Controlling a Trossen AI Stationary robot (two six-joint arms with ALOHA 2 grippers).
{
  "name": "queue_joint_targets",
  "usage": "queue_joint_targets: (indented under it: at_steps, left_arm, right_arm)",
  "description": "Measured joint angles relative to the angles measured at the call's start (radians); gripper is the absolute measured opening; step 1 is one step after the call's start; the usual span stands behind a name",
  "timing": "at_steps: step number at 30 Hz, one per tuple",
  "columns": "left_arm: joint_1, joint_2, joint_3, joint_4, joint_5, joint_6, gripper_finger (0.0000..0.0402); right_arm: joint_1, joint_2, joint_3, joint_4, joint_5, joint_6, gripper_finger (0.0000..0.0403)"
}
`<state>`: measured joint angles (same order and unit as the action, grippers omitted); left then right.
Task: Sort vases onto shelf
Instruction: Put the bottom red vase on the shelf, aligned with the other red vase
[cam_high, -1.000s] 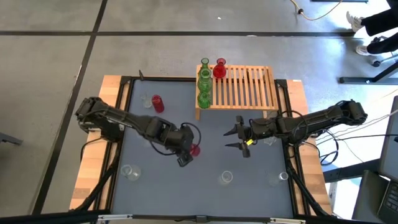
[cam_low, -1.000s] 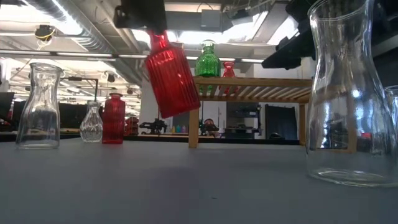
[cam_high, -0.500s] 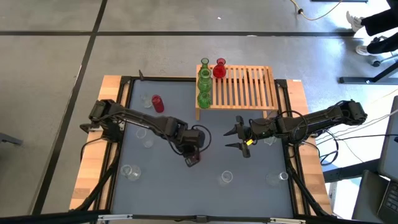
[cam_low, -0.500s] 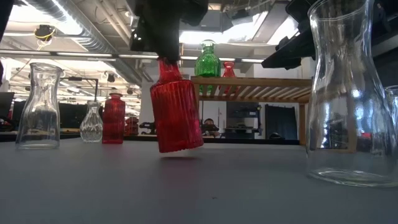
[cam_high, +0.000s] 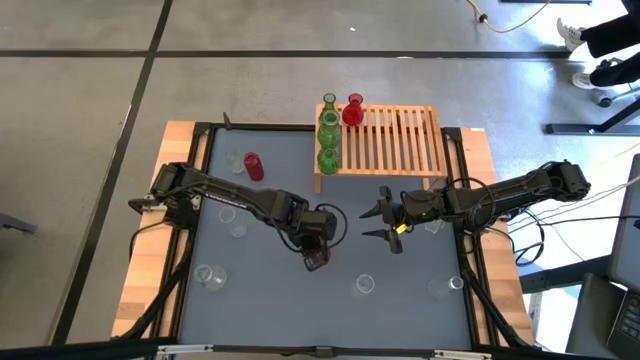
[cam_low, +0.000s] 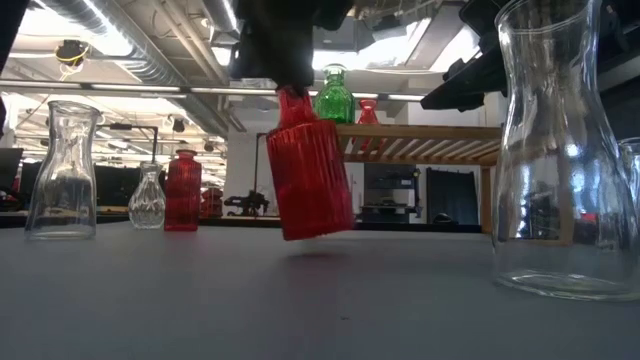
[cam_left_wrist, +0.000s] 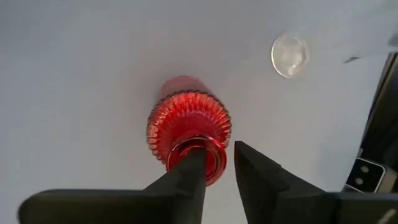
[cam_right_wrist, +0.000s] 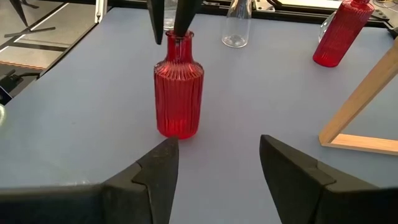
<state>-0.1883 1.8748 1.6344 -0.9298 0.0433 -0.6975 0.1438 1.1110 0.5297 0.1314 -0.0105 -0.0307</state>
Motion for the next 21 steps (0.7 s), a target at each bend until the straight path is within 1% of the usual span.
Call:
queue_joint_targets:
  at_steps: [12, 17, 21]
  left_arm:
    - [0.0, -0.002, 0.0, 0.033, -0.027, -0.007, 0.0141]
    - [-0.005, -0.024, -0.001, 0.029, -0.045, 0.018, 0.0152]
    - [-0.042, -0.083, -0.001, 0.008, -0.127, 0.06, 0.0152]
  right_arm:
    - [0.0, 0.0, 0.0, -0.001, 0.0, 0.0, 0.0209]
    - [0.0, 0.0, 0.0, 0.0, 0.0, 0.0, 0.0209]
    - [0.0, 0.0, -0.001, 0.0, 0.0, 0.0, 0.0209]
